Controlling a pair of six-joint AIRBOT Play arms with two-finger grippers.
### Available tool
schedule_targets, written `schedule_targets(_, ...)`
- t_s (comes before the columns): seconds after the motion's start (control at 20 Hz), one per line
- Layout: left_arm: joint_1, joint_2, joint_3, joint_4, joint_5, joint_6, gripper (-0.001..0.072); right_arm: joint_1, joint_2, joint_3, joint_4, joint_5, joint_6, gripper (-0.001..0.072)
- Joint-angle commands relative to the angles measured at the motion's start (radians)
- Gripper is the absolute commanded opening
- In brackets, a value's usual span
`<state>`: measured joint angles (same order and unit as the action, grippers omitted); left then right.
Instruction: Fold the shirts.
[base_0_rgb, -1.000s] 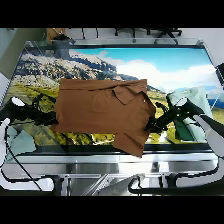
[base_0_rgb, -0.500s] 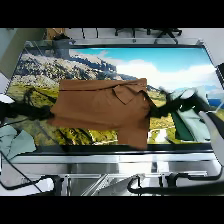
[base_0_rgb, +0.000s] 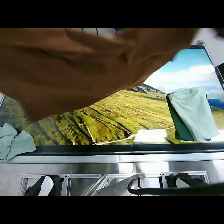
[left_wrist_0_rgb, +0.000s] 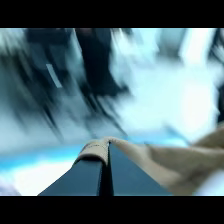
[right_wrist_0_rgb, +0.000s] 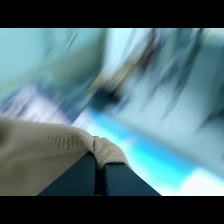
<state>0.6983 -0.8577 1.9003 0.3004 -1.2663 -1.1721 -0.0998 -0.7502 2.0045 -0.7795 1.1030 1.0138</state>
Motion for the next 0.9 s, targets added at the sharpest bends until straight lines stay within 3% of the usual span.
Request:
schedule_targets(0.0, 0.214, 0.086, 0.202, 0.062, 0.057, -0.136, 0.0011, 0.000, 0.077, 0.099, -0.112, -0.145, -0.058, 0.0015)
schedule_targets(0.05, 0.227, 0.098, 0.171, 0.108, 0.051, -0.167, 0.0011, 0.000, 0.075, 0.098, -0.122, -0.142, -0.058, 0.0015)
schedule_targets(0.15, 0.216, 0.117, 0.030, 0.110, 0.044, -0.146, 0.0011, 0.000, 0.028, 0.095, -0.128, -0.114, -0.058, 0.0016)
schedule_targets(0.35, 0.035, 0.039, -0.273, 0.094, 0.034, 0.031, 0.0011, 0.002, -0.177, 0.010, -0.079, -0.029, -0.058, 0.0016)
schedule_targets(0.45, -0.156, -0.085, -0.369, 0.175, 0.063, 0.087, 0.0012, 0.002, -0.304, -0.065, -0.066, -0.011, -0.057, 0.0016)
schedule_targets(0.6, -0.364, -0.326, -0.432, 0.463, 0.116, 0.084, 0.0012, 0.002, -0.516, -0.148, -0.065, -0.010, -0.057, 0.0016)
schedule_targets(0.7, -0.436, -0.517, -0.434, 0.587, 0.157, 0.064, 0.0012, 0.003, -0.672, -0.153, -0.044, -0.010, -0.057, 0.0016)
schedule_targets(0.85, -0.470, -0.786, -0.406, 0.621, 0.230, 0.063, 0.0012, 0.002, -0.863, -0.153, -0.007, -0.047, -0.058, 0.0015)
